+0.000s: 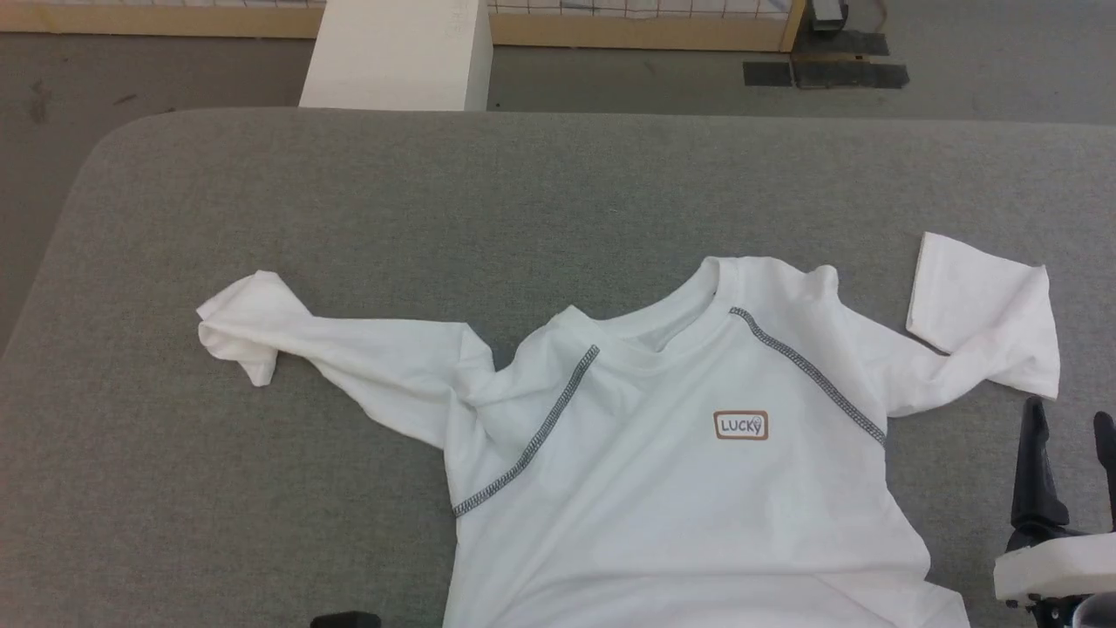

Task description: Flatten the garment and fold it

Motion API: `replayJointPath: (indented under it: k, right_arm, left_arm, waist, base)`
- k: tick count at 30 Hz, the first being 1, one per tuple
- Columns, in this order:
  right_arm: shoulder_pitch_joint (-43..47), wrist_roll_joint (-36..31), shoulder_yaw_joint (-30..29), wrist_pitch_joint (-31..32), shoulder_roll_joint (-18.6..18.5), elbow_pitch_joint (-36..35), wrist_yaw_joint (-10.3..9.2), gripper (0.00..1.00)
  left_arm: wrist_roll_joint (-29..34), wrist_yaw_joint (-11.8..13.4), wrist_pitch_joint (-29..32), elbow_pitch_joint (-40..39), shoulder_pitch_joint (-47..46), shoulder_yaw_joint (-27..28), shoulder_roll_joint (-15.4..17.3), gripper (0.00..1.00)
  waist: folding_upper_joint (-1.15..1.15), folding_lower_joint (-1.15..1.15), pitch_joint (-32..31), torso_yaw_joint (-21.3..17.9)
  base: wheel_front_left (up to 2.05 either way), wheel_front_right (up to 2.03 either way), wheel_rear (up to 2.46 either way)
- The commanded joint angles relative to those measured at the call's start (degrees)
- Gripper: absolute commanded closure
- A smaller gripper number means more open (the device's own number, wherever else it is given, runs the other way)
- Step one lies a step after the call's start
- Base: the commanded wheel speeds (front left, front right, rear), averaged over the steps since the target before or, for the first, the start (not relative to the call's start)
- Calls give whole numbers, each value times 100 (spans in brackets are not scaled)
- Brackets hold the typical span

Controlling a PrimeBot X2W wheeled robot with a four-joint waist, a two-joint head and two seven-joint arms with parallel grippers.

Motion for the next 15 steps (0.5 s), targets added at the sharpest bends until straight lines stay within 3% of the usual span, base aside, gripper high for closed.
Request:
replayJointPath:
  k: [1,2,3,4,5,6,15]
  right_arm:
    - [65,-45,10,22,3,-26,-9,0]
    - [72,-45,19,32,3,-27,-9,0]
    - [75,-43,38,45,3,-32,-9,0]
    - [74,-41,54,54,3,-38,-9,0]
    - [72,-42,69,65,3,-45,-9,0]
    - [73,-43,75,72,3,-49,-9,0]
    - [101,-33,150,102,3,-84,-9,0]
  left_arm:
    - [29,68,-86,100,63,52,56,100]
    - [85,86,-182,95,4,81,64,100]
    - [152,119,-361,71,-81,139,48,80]
    - [180,134,-527,48,-162,195,19,58]
    - [198,78,-665,22,-276,207,16,14]
    - [189,31,-743,-12,-371,217,7,0]
    - [203,-274,-612,-785,-1615,395,305,0]
  waist:
    - [0,0,-77,73]
    - [0,0,-95,90]
    - [0,0,-110,104]
    - [0,0,-121,111]
    - [0,0,-136,115]
    - [0,0,-147,118]
    - [0,0,-109,6]
  base:
    - [0,0,0]
    - [0,0,0]
    - [0,0,0]
    - [0,0,0]
    - [0,0,0]
    - [0,0,0]
    - [0,0,0]
